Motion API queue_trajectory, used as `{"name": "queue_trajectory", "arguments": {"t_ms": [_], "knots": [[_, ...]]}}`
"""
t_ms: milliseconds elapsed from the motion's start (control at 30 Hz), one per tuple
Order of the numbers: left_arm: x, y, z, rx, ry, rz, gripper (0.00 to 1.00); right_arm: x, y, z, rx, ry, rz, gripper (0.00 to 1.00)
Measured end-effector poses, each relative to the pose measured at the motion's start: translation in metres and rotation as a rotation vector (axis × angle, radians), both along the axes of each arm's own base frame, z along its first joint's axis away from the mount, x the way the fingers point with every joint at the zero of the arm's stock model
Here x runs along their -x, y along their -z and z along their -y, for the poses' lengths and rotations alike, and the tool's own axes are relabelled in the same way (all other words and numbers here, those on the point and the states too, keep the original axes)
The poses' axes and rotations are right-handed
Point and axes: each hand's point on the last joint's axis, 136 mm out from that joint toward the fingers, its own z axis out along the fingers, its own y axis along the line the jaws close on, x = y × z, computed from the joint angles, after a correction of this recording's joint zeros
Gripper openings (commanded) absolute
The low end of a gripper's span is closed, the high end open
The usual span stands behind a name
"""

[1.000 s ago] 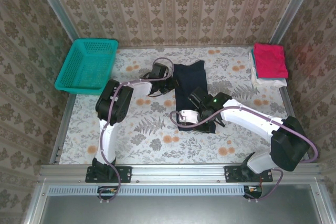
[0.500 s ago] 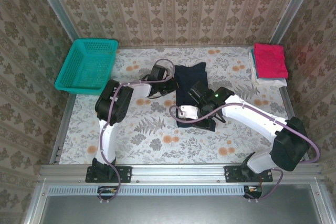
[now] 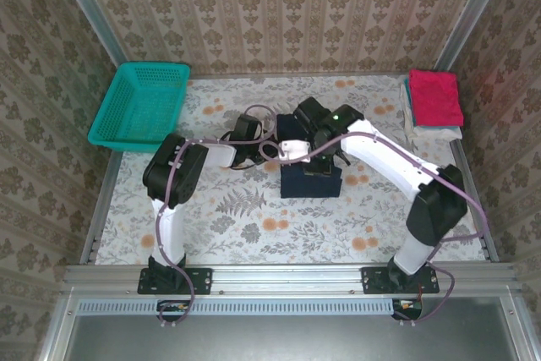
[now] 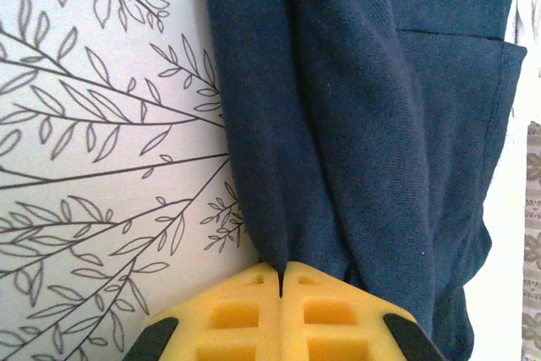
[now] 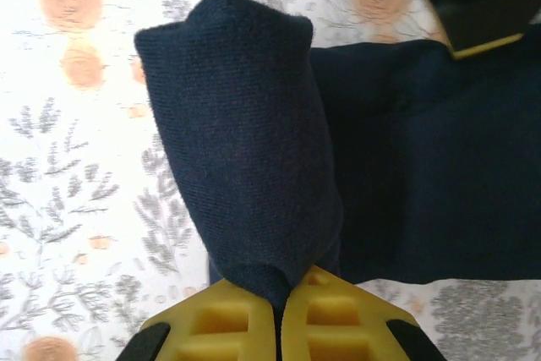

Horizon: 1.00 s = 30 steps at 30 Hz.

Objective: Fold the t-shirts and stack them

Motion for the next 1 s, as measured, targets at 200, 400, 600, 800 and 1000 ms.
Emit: {"name": "queue_trajectory", "arguments": {"t_ms": [200,400,600,800,1000], "knots": [[-0.002,0.001,-0.002,0.051,0.010,-0.035,0.00,-0.050,0.008,0.000,0.056,-0.003,0.011,0.00],[-0.002,0.001,-0.003,0.077,0.024,-0.057,0.00,-0.089,0.004,0.004,0.079,-0.001,0.041,0.00],[-0.002,0.002,-0.003,0.079,0.033,-0.084,0.00,-0.113,-0.002,0.002,0.082,-0.022,0.074,0.00],[-0.002,0.002,-0.003,0.078,0.044,-0.101,0.00,-0.134,0.003,0.000,0.095,-0.037,0.091,0.00],[-0.001,0.002,-0.003,0.079,0.051,-0.106,0.00,-0.150,0.014,0.004,0.116,-0.034,0.092,0.00]]}}
